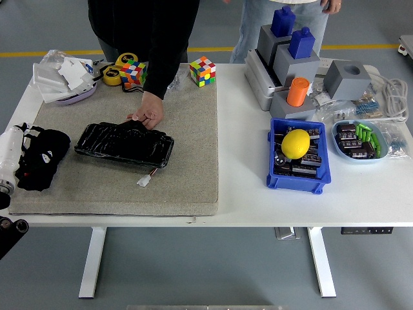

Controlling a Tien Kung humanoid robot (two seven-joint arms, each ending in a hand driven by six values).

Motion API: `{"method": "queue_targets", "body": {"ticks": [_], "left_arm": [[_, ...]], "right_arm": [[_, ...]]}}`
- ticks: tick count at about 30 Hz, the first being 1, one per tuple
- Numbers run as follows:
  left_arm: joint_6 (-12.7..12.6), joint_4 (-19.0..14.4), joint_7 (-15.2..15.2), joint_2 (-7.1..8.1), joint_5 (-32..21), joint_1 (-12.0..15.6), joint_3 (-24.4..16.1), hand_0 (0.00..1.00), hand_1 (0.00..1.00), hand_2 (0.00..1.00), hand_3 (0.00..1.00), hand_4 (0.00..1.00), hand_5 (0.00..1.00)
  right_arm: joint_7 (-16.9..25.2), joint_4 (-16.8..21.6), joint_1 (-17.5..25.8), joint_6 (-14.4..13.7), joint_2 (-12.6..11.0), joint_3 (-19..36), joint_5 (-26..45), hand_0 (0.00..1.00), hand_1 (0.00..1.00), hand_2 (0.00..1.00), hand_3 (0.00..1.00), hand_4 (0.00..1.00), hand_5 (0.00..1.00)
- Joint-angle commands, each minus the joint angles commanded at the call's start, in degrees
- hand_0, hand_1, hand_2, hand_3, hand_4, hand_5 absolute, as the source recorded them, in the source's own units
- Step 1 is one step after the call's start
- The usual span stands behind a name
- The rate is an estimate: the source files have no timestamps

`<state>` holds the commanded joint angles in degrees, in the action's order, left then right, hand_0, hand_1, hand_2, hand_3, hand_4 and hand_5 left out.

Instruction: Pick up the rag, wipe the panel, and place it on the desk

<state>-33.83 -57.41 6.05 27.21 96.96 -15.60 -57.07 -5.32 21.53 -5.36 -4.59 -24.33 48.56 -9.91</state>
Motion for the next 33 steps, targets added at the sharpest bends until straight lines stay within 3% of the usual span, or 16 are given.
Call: {"method": "queue_targets", "body": {"ticks": [1, 6, 7, 12, 13, 18, 19, 24, 25, 30, 31, 33], "left_arm": [[-0.1, 0.2, -0.5, -0.15, -0.3, 0.0, -0.1, 0.213, 0.205, 0.537, 0.59, 0.626, 0.002], [-0.3, 0.8, -2.3, -0.45, -1.7, -0.1, -0.1, 0.213, 0.205, 0.537, 0.59, 0.626, 0.002], [-0.4, 0.9, -2.5, -0.48, -2.0, 0.0, 0.0, 0.233, 0.348, 0.532, 0.583, 0.711, 0.041], [0.3, 1.5, -3.4, -0.92, -3.7, 0.1, -0.1, 0.233, 0.348, 0.532, 0.583, 0.711, 0.041], [0.4, 1.7, -3.8, -0.99, -4.2, 0.1, -0.1, 0.277, 0.44, 0.546, 0.612, 0.838, 0.225], [0.9, 1.8, -4.4, -1.22, -4.9, 0.4, -0.2, 0.277, 0.44, 0.546, 0.612, 0.838, 0.225], [1.2, 1.8, -4.2, -1.27, -4.5, 0.4, -0.4, 0.331, 0.536, 0.659, 0.753, 0.998, 0.547], [2.4, 1.7, -4.3, -1.22, -4.8, 0.6, -1.2, 0.331, 0.536, 0.659, 0.753, 0.998, 0.547], [2.6, 1.5, -4.3, -1.13, -4.7, 0.6, -1.4, 0.332, 0.549, 0.668, 0.764, 0.998, 0.706], [3.2, 0.2, -4.3, -0.49, -4.6, 1.0, -2.3, 0.332, 0.549, 0.668, 0.764, 0.998, 0.706], [3.3, 0.0, -4.1, -0.37, -4.3, 1.0, -2.5, 0.341, 0.554, 0.676, 0.773, 0.998, 0.839], [3.9, -0.6, -3.6, -0.07, -4.1, 1.2, -3.0, 0.341, 0.554, 0.676, 0.773, 0.998, 0.839]], "right_arm": [[0.0, 0.0, 0.0, 0.0, 0.0, 0.1, 0.0, 0.725, 0.659, 0.68, 0.636, 0.998, 0.621], [-0.2, 0.0, -0.2, 0.0, -0.2, 0.0, 0.0, 0.725, 0.659, 0.68, 0.636, 0.998, 0.621], [-0.2, 0.0, -0.2, -0.1, -0.2, 0.0, 0.0, 0.725, 0.659, 0.681, 0.637, 0.998, 0.621], [-0.2, 0.0, -0.1, 0.0, -0.1, 0.0, 0.1, 0.725, 0.659, 0.681, 0.637, 0.998, 0.621], [-0.3, 0.0, -0.1, 0.0, -0.1, 0.0, 0.1, 0.725, 0.659, 0.681, 0.636, 0.998, 0.619], [-0.3, 0.0, -0.2, 0.1, -0.2, 0.0, 0.1, 0.725, 0.659, 0.681, 0.636, 0.998, 0.619], [-0.3, 0.0, -0.2, 0.1, -0.2, 0.0, 0.1, 0.724, 0.655, 0.681, 0.634, 0.998, 0.622], [-0.4, 0.0, -0.2, 0.2, -0.2, 0.0, 0.2, 0.724, 0.655, 0.681, 0.634, 0.998, 0.622], [-0.4, 0.0, -0.2, 0.2, -0.2, -0.1, 0.2, 0.724, 0.651, 0.68, 0.634, 0.998, 0.621], [-0.4, 0.0, -0.2, 0.1, -0.3, -0.2, 0.2, 0.724, 0.651, 0.68, 0.634, 0.998, 0.621], [-0.4, -0.1, -0.2, 0.1, -0.3, -0.3, 0.2, 0.725, 0.65, 0.68, 0.632, 0.998, 0.617], [-0.4, -0.1, -0.1, 0.2, -0.3, -0.3, 0.3, 0.725, 0.65, 0.68, 0.632, 0.998, 0.617]]}}
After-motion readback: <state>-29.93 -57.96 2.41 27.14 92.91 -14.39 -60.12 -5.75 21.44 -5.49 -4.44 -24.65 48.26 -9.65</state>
